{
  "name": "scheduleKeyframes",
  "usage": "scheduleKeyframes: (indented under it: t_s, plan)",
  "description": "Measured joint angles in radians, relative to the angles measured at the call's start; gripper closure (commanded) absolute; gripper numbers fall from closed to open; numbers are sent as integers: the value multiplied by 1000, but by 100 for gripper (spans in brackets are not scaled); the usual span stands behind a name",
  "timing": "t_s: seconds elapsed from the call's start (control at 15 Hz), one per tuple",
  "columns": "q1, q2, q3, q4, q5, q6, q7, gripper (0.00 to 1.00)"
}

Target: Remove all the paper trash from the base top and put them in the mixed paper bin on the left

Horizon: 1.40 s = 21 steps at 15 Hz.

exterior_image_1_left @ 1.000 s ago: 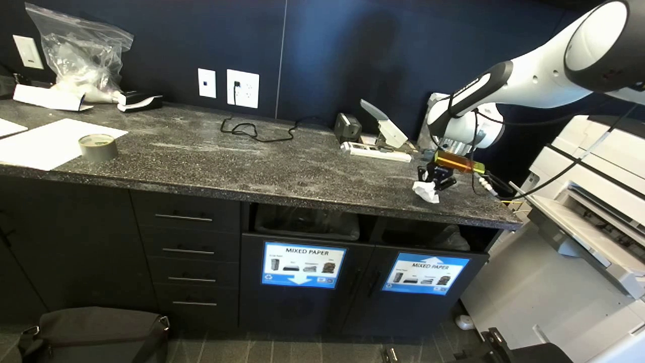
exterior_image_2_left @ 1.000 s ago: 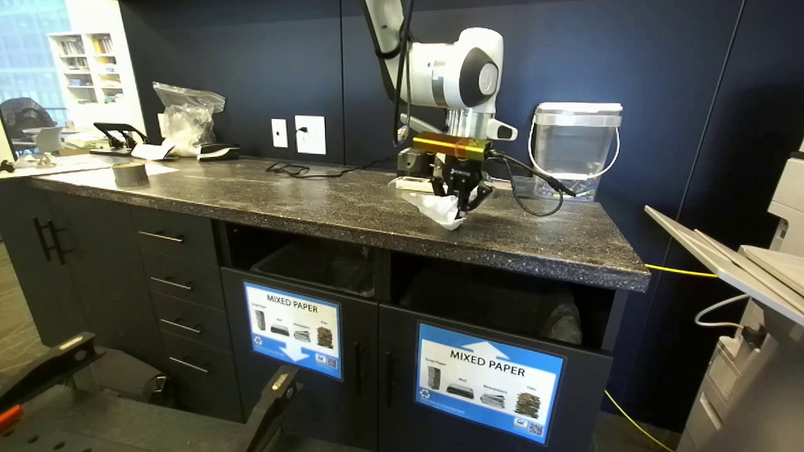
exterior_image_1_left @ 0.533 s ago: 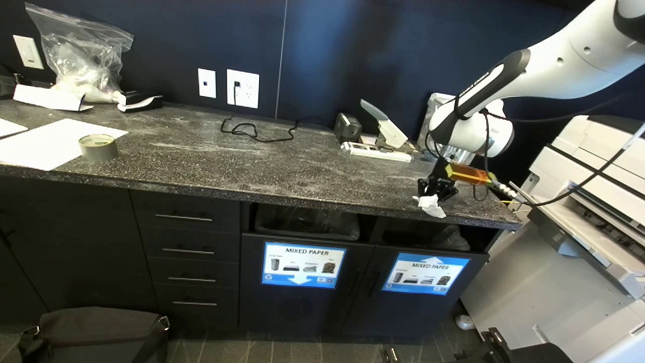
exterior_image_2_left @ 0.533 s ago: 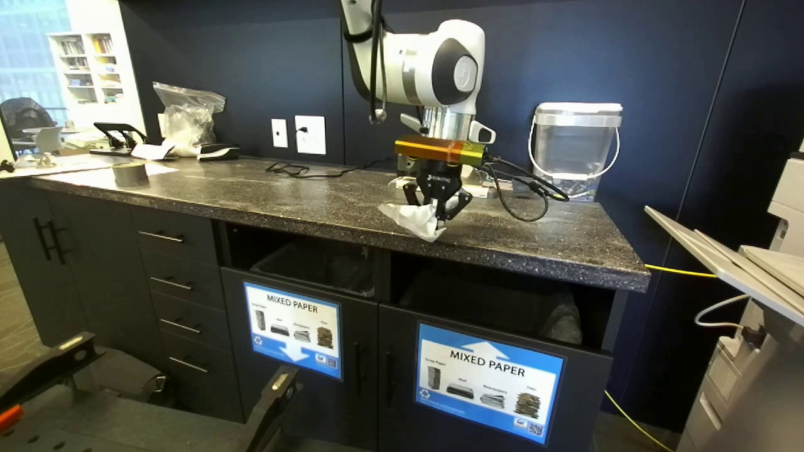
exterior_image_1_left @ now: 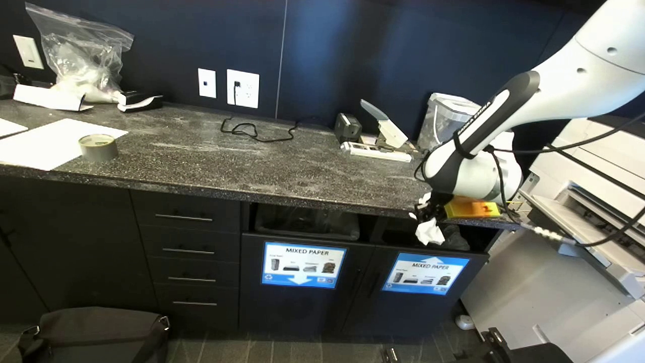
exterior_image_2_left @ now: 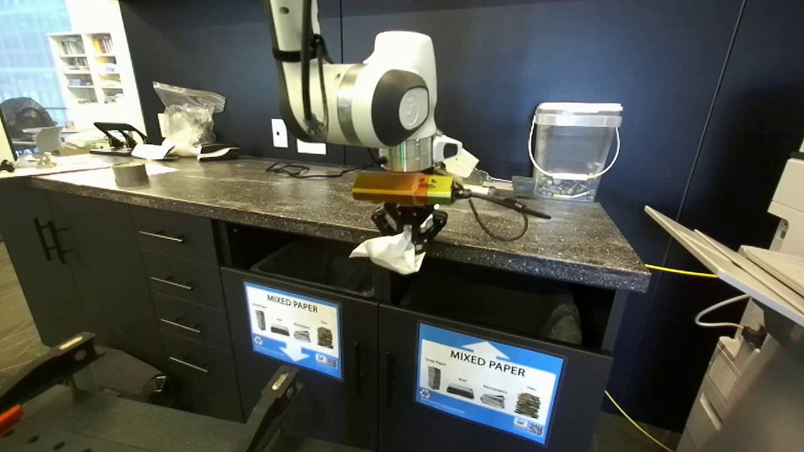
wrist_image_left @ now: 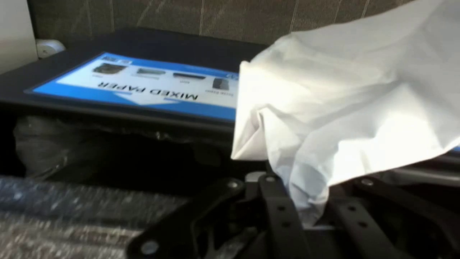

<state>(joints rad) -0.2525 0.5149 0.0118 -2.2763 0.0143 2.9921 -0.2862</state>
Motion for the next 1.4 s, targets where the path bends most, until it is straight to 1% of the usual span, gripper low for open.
scheduleKeyframes:
  t_s: [0.2,0.33,0.47,0.6,0.8,1.0,1.2,1.4]
  plan:
    - [4,15,15,-140,-8,141,3,92]
    - [6,40,17,-196,-18,259,15,92]
    - [6,83,18,-215,-38,391,41,92]
    - [6,141,16,-209,-53,510,69,92]
    - [16,240,-1,-160,-59,628,96,92]
    - [44,345,-41,-67,-58,702,118,92]
    - [59,438,-73,49,-58,747,141,92]
    - [60,516,-87,168,-58,754,156,92]
